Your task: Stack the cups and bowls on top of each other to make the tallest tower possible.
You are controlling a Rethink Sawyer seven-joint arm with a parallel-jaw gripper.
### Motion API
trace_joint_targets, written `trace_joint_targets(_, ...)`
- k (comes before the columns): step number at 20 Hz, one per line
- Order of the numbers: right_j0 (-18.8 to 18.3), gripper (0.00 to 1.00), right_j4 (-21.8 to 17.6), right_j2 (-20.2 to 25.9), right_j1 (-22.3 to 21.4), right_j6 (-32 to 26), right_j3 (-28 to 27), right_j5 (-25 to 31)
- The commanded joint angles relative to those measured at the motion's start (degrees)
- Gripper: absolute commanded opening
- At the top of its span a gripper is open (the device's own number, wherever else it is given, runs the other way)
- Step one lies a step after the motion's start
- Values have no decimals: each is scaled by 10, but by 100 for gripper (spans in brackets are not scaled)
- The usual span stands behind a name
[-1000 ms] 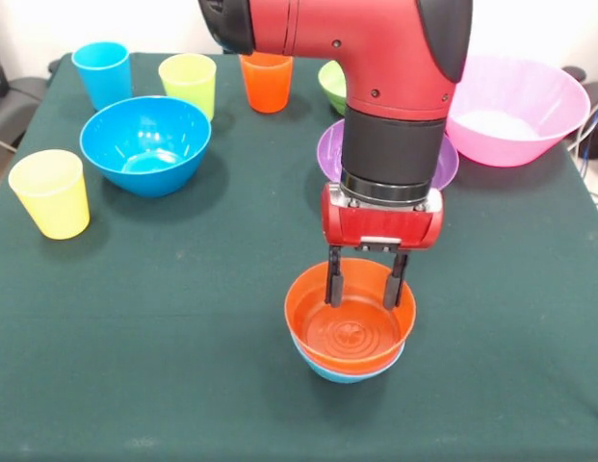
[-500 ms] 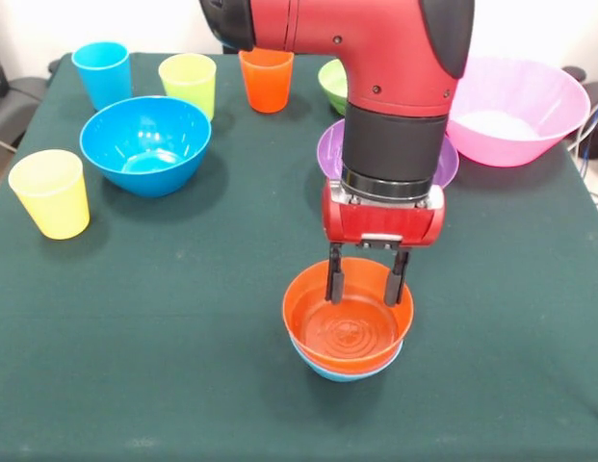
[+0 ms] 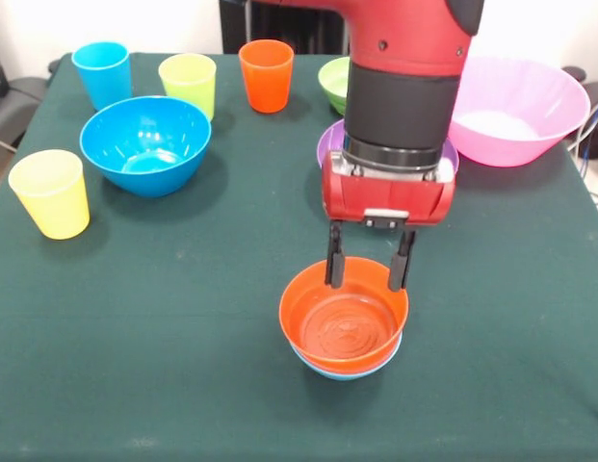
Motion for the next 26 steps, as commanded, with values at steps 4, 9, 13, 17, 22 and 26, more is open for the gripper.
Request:
trace_joint_targets(4, -14, 100, -8, 62, -32, -61, 45, 97)
trace_joint_targets(9, -12, 100, -9, 59, -41, -51, 59, 98)
trace_joint_targets(13, -5, 100, -8, 50, -54, -28, 90, 90)
trace_joint_targets(17, -2, 100, -4, 47, -61, -12, 109, 86)
trace_joint_targets(22, -2, 100, -4, 47, -66, -12, 129, 86)
trace_joint_targets(26, -8, 100, -6, 49, -67, -12, 150, 74)
